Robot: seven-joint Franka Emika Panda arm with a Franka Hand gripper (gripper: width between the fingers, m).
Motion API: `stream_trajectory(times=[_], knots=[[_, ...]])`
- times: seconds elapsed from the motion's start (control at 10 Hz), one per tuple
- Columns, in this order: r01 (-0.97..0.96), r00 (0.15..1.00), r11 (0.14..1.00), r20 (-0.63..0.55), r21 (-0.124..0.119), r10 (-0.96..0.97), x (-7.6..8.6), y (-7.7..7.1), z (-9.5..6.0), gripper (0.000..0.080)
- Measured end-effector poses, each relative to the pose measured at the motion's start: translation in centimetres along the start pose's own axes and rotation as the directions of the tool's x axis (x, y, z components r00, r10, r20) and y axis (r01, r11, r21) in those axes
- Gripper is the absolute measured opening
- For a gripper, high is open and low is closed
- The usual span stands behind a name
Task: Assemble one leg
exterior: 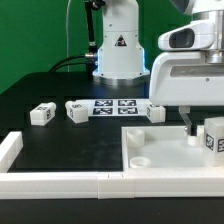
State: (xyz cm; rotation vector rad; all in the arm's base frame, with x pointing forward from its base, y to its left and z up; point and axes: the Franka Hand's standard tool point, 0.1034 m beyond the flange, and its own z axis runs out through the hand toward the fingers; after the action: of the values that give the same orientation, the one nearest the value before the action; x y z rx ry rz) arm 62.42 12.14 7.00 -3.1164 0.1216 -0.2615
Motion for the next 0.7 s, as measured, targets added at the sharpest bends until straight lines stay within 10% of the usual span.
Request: stream_trajectory(times=[0.3, 0.6, 0.7], knots=[[0.171, 0.985, 0.985, -0.001, -0.021, -0.171, 0.14, 0.45, 0.01, 0.0649], [0.121, 0.993, 0.992, -0.002, -0.02, -0.121, 0.13, 0.44, 0.02, 0.0292], [0.122, 0.992, 0.992, -0.002, -0.021, -0.122, 0.12, 0.46, 0.03, 0.0292]])
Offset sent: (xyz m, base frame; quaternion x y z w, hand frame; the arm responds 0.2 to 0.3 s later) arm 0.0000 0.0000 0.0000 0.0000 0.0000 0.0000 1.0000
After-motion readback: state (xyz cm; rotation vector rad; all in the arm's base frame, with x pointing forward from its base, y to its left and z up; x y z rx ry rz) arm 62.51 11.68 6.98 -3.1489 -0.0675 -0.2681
